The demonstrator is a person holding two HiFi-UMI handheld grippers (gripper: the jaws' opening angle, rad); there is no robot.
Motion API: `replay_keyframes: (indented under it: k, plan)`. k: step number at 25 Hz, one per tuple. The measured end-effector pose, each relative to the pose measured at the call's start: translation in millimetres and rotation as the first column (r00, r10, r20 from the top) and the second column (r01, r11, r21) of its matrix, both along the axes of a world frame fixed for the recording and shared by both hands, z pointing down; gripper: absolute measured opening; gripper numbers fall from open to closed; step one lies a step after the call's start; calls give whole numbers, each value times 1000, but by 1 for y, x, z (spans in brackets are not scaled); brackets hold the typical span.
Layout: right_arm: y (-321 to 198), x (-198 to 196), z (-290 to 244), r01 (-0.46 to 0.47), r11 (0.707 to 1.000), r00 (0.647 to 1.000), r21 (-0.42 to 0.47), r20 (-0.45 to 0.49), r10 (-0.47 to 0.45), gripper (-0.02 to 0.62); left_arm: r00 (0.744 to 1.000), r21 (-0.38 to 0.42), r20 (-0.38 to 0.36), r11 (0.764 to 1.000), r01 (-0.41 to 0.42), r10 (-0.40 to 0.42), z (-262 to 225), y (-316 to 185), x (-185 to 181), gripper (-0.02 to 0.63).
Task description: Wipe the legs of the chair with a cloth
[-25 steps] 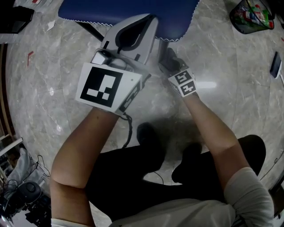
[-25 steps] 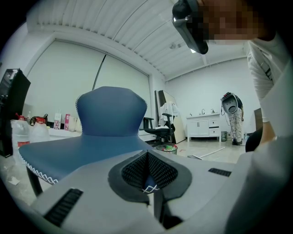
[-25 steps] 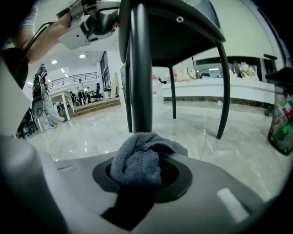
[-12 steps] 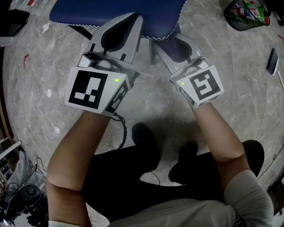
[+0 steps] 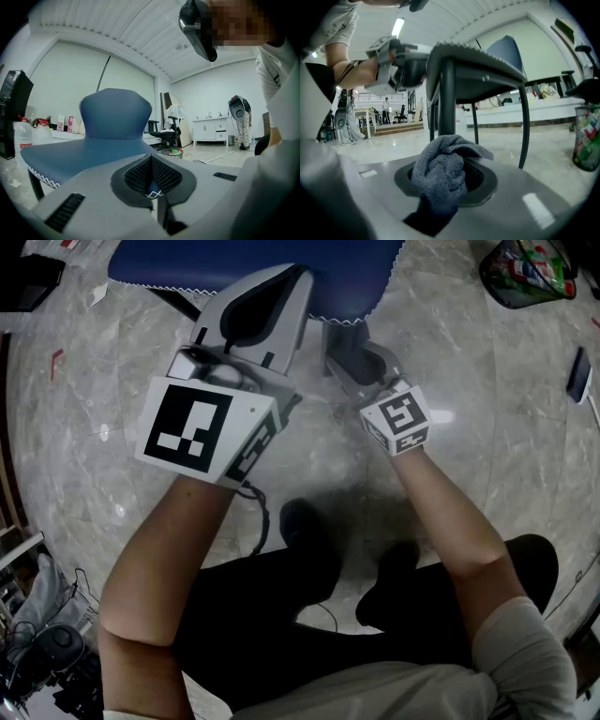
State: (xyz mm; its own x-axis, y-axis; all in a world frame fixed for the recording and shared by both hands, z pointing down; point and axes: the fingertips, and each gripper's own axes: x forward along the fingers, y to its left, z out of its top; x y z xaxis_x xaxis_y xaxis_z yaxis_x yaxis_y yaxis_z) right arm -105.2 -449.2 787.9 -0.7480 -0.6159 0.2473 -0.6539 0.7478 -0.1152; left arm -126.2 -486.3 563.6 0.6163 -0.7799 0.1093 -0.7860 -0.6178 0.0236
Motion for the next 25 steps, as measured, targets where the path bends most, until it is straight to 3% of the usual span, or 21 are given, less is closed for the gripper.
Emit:
replay_keyframes:
  k: [5,9,13,18,22,25]
  plan:
    - [15,-6,111,4,972,990,-237,-135,-37,121,1000,1,2,1000,-19,19,1,1,0,6]
    - [14,-8,126,-18,965,983,-260,-179,-30,121,999,-1,6,999,-36,36,2,2,2,6]
    - [9,-7,89,-25,983,986,-182,-164,-5,124,999,-23,-10,999,-46,46,1,2,2,6]
    - [-1,1,-12,-19,999,998,-35,-67,17,126,1000,-1,17,1000,-17,17,4,2,3,6]
    - [-10,5,-99,-32,995,999,93,20,30,126,1000,3,-5,1000,4,-4,0,0,0,6]
    - [-13,10,-137,-51,989,997,142,73,41,125,1000,9,-3,1000,15,-15,1,0,1,6]
